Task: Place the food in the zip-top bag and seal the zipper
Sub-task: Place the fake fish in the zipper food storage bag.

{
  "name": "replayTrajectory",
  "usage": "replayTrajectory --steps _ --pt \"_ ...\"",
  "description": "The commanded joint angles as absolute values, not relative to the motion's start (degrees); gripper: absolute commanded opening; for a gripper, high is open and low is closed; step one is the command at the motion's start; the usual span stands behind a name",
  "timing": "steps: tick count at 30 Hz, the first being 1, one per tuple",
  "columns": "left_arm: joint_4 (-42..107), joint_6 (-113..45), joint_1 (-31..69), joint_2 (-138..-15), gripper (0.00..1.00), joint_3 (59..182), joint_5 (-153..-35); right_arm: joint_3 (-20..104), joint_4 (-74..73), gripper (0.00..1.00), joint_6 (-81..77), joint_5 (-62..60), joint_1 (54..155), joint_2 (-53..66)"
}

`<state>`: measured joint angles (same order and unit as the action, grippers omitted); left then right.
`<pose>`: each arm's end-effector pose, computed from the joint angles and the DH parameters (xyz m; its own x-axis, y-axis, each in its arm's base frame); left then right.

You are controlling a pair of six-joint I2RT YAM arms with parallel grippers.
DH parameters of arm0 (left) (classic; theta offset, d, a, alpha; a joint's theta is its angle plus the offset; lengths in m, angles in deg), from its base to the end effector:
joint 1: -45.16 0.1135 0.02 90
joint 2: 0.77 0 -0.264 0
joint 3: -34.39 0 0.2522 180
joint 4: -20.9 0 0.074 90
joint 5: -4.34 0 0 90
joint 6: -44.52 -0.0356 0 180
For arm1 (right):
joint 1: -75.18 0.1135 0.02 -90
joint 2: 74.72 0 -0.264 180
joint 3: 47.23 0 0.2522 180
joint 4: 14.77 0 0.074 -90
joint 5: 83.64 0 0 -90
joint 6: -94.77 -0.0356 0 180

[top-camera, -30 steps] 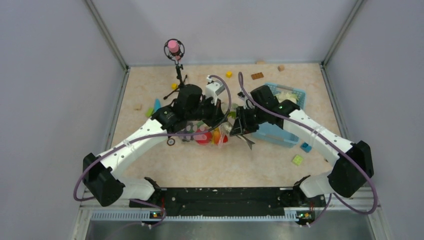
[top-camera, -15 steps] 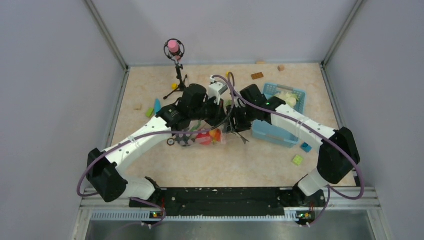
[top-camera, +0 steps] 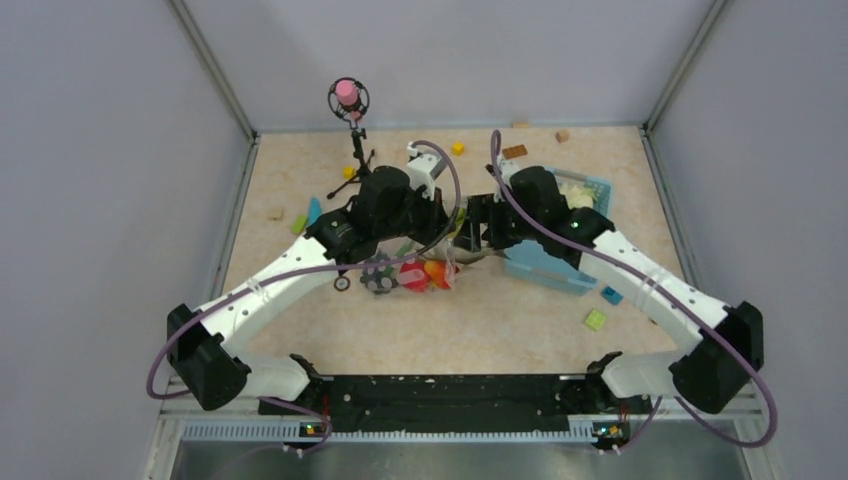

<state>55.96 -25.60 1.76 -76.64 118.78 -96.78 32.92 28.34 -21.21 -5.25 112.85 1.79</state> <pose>0.2150 -0.2128 0.3582 -0.5772 0.0866 -0.8120 0.6415 0.6634 -0.3853 0.2285 0.1854 0.3170 -0.7684 -0.0512 -0.6379 -0.4282 0.7818 0.4532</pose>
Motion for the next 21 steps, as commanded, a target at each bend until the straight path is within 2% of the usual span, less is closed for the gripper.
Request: replayTrajectory --steps 1,7,16,21 --pt "53.15 -25.71 3.22 -75.80 0.00 120.93 -89.44 30.45 22.43 0.76 -18.77 -4.51 113.68 -7.59" --pt "53.03 -25.28 3.80 -75.81 0.00 121.19 -88.64 25.39 18.51 0.83 -18.37 1.80 113.50 -16.76" --pt "53.90 -25.68 4.20 -75.19 0.00 122.80 -88.61 21.44 16.25 0.83 -22.78 20.57 112.91 -20.45" --pt "54.15 -25.95 4.20 -74.64 0.00 122.71 -89.09 21.04 9.76 0.81 -18.25 18.57 112.88 -17.85"
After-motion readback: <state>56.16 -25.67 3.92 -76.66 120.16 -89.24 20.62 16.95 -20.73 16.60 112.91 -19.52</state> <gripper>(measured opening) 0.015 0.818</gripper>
